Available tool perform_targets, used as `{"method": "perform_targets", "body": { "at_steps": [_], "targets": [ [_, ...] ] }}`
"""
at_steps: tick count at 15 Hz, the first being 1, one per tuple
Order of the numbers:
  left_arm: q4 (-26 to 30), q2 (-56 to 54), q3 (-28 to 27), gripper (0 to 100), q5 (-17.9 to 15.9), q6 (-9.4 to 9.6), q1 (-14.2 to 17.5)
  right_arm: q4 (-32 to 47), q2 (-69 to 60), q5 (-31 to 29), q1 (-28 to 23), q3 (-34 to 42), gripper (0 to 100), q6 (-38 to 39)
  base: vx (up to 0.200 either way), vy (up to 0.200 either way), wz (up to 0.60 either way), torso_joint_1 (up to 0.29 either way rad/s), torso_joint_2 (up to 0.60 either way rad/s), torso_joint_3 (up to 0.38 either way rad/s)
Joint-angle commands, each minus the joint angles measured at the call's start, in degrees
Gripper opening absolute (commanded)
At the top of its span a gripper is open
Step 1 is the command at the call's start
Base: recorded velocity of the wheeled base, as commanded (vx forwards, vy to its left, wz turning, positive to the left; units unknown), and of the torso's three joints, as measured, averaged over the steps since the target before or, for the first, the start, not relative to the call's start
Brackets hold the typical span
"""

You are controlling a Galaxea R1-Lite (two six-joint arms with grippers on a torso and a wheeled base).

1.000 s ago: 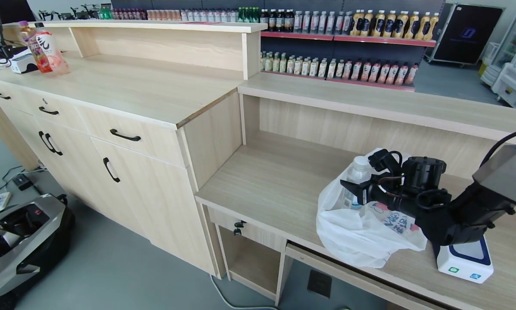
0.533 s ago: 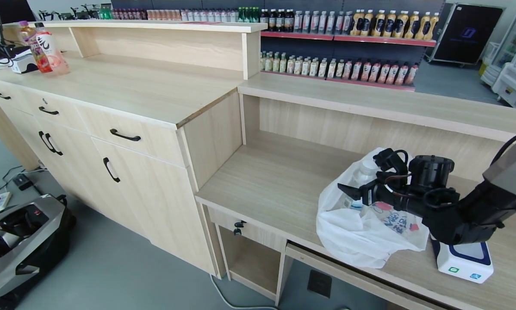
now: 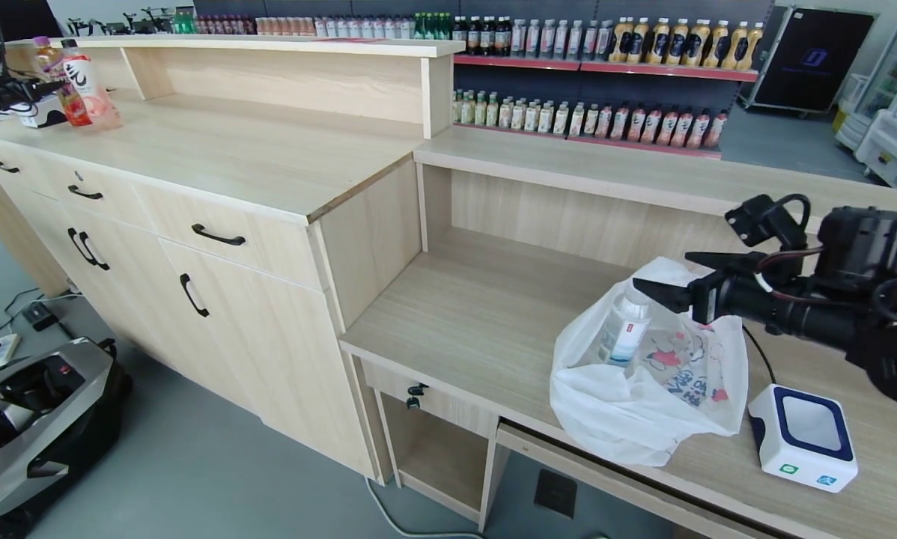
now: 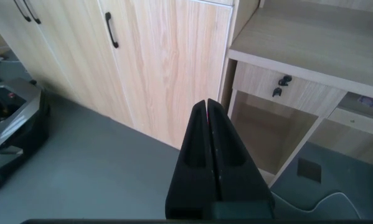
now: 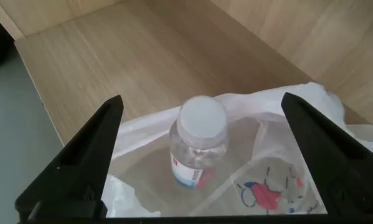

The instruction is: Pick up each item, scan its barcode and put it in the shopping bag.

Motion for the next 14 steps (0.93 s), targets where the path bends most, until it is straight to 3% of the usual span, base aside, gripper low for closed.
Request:
{"method": "perform_targets", "body": {
  "at_steps": [1,3,6,9,12,14],
  "targets": [
    [0.0,0.0,0.0,0,0.0,-0.02,0.0,5.6,-16.4,-3.3,-8.6,7.0,100,-6.3,0.0,0.0,0.0,0.0,0.0,0.0],
    [0.0,0.0,0.0,0,0.0,-0.02,0.0,10.4,-19.7,-4.1,-14.5,7.3,100,-6.8,0.0,0.0,-0.6,-0.002,0.0,0.005],
    [0.0,0.0,0.0,0,0.0,-0.02,0.0,16.3,-20.2,-16.2,-24.7,9.7,100,-6.8,0.0,0.0,-0.6,0.002,0.0,0.005],
    [0.0,0.0,0.0,0,0.0,-0.02,0.0,19.4,-16.7,-18.9,-33.0,9.7,100,-7.0,0.0,0.0,-0.6,0.004,0.0,0.002],
    [0.0,0.0,0.0,0,0.0,0.06,0.0,14.8,-12.8,-18.4,-37.2,10.0,100,-2.9,0.0,0.0,-0.2,0.001,0.0,0.001],
    [0.0,0.0,0.0,0,0.0,-0.02,0.0,10.2,-7.6,-11.2,-39.9,10.9,100,-3.0,0.0,0.0,0.0,0.0,0.0,0.0]
  ]
}}
